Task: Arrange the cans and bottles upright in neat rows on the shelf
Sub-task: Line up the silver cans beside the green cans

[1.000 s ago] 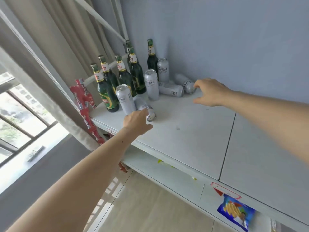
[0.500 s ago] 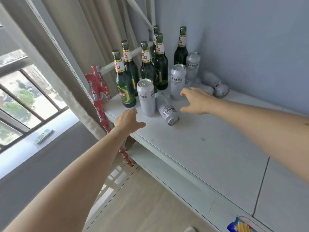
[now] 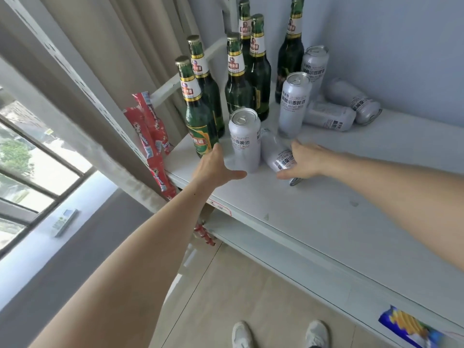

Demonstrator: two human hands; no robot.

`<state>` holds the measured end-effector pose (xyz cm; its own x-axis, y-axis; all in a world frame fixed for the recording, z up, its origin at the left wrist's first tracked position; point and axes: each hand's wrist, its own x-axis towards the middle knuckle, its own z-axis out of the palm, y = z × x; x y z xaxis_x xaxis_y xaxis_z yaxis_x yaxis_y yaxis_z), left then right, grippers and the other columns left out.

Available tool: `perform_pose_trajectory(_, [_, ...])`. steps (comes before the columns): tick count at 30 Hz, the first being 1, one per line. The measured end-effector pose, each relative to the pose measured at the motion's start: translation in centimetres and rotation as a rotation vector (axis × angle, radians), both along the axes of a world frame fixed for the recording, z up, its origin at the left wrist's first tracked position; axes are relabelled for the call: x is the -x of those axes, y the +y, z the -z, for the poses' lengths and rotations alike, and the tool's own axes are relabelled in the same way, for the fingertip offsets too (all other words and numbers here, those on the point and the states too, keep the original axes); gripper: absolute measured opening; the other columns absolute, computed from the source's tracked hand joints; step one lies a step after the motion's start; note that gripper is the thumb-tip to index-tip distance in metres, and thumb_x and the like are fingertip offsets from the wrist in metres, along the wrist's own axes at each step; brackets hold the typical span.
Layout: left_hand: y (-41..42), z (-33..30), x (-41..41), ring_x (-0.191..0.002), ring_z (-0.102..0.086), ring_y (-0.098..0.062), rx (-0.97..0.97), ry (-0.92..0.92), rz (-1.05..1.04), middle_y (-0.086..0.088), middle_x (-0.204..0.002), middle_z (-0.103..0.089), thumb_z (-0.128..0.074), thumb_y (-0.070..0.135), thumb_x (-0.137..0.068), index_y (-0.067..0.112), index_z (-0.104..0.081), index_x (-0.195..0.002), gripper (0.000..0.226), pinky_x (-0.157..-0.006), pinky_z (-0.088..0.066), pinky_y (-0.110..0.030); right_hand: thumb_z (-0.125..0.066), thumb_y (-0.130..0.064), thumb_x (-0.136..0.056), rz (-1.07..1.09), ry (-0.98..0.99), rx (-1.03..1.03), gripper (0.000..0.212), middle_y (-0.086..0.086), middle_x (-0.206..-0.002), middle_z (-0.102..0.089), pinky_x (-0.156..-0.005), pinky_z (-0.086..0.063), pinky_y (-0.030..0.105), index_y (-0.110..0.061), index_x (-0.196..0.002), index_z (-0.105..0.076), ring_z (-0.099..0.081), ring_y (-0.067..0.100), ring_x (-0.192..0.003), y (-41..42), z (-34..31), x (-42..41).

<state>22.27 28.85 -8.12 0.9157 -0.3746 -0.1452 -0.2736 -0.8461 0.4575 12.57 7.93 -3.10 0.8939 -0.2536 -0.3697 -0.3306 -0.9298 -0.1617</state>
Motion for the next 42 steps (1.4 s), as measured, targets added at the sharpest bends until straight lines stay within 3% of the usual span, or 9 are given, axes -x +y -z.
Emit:
perform_pose_trajectory(6, [-0.6,0.4,-3.1,-0.118,-0.055,-0.022,0.052,0.03,0.121,0.0,-0.128,-0.059,-0.087,0.057,-0.052,0.018,-0.041,-0.135,0.103,-0.096,-0.048,-0.04,-0.072,-0.056,-0.075,0.151,0.037,-0.053,0.081,0.013,-0.13,-0.055,-0.08,-0.041,0.03,-0.005,-0.129,-0.041,-0.053,0.031,-0.118,0.7,1.5,-0.7])
perform_pose_trajectory(12, [-1.0,0.7,-3.5,-0.113,-0.057,-0.018,0.229,0.084,0.199,0.001,-0.125,-0.062,-0.091,0.039,-0.057,0.018,-0.048,-0.132,0.089,-0.087,-0.042,-0.025,-0.079,-0.043,-0.072,0.217,-0.001,-0.076,0.08,0.008,-0.127,-0.057,-0.085,-0.047,0.031,-0.012,-0.134,-0.041,-0.058,0.028,-0.11,0.0,0.3,-0.1])
perform_pose_trajectory(14, [-1.3,0.5,-3.7,-0.11,-0.058,-0.019,0.228,0.089,0.218,0.001,-0.121,-0.064,-0.092,0.037,-0.056,0.018,-0.051,-0.128,0.085,-0.086,-0.044,-0.025,-0.081,-0.035,-0.071,0.229,-0.036,-0.094,0.079,0.006,-0.126,-0.058,-0.084,-0.049,0.03,-0.015,-0.136,-0.042,-0.062,0.025,-0.102,-0.7,-0.9,0.4])
perform_pose_trajectory(18, [-1.4,0.4,-3.9,-0.102,-0.059,-0.018,0.243,0.133,0.196,0.003,-0.115,-0.064,-0.093,0.034,-0.053,0.019,-0.052,-0.125,0.084,-0.084,-0.047,-0.028,-0.082,-0.03,-0.071,0.268,-0.138,-0.129,0.079,0.003,-0.13,-0.053,-0.091,-0.045,0.029,-0.016,-0.138,-0.043,-0.054,0.023,-0.114,-1.9,-3.4,1.4])
perform_pose_trajectory(21, [-1.7,0.2,-3.6,-0.101,-0.056,-0.018,0.253,0.156,0.172,0.005,-0.112,-0.061,-0.093,0.031,-0.052,0.02,-0.048,-0.128,0.089,-0.087,-0.048,-0.03,-0.085,-0.029,-0.067,0.292,-0.224,-0.138,0.073,0.0,-0.114,-0.055,-0.084,-0.046,0.031,-0.018,-0.129,-0.049,-0.054,0.02,-0.103,-2.4,-5.1,1.8])
perform_pose_trajectory(28, [-2.0,-0.1,-3.4,-0.094,-0.065,-0.02,0.268,0.2,0.158,0.002,-0.096,-0.071,-0.092,0.029,-0.043,0.019,-0.063,-0.104,0.069,-0.084,-0.056,-0.038,-0.085,-0.023,-0.068,0.151,-0.189,-0.026,0.071,0.001,-0.122,-0.054,-0.086,-0.05,0.037,-0.02,-0.128,-0.046,-0.052,0.023,-0.108,-2.9,-7.7,2.5])
perform_pose_trajectory(32, [-2.0,-0.3,-3.4,-0.093,-0.065,-0.017,0.293,0.217,0.136,0.005,-0.096,-0.071,-0.091,0.033,-0.037,0.022,-0.063,-0.103,0.073,-0.085,-0.056,-0.038,-0.083,-0.02,-0.071,0.13,-0.187,0.002,0.07,0.002,-0.125,-0.052,-0.084,-0.046,0.034,-0.017,-0.13,-0.046,-0.05,0.023,-0.111,-2.9,-8.1,3.1])
perform_pose_trajectory(38, [-2.4,-0.5,-2.6,-0.095,-0.063,-0.02,0.324,0.203,0.101,0.002,-0.098,-0.069,-0.093,0.025,-0.046,0.021,-0.062,-0.104,0.067,-0.082,-0.053,-0.032,-0.08,-0.022,-0.071,0.069,-0.2,0.049,0.063,0.001,-0.109,-0.042,-0.075,-0.04,0.029,-0.022,-0.125,-0.048,-0.044,0.021,-0.098,-2.0,-7.4,2.8])
perform_pose_trajectory(42, [-2.6,-1.0,-1.9,-0.093,-0.06,-0.019,0.331,0.19,0.081,0.002,-0.097,-0.067,-0.093,0.024,-0.048,0.022,-0.059,-0.103,0.065,-0.079,-0.051,-0.03,-0.08,-0.027,-0.069,0.086,-0.192,0.053,0.064,0.001,-0.106,-0.046,-0.075,-0.049,0.035,-0.025,-0.123,-0.046,-0.047,0.023,-0.094,-1.7,-6.9,2.4])
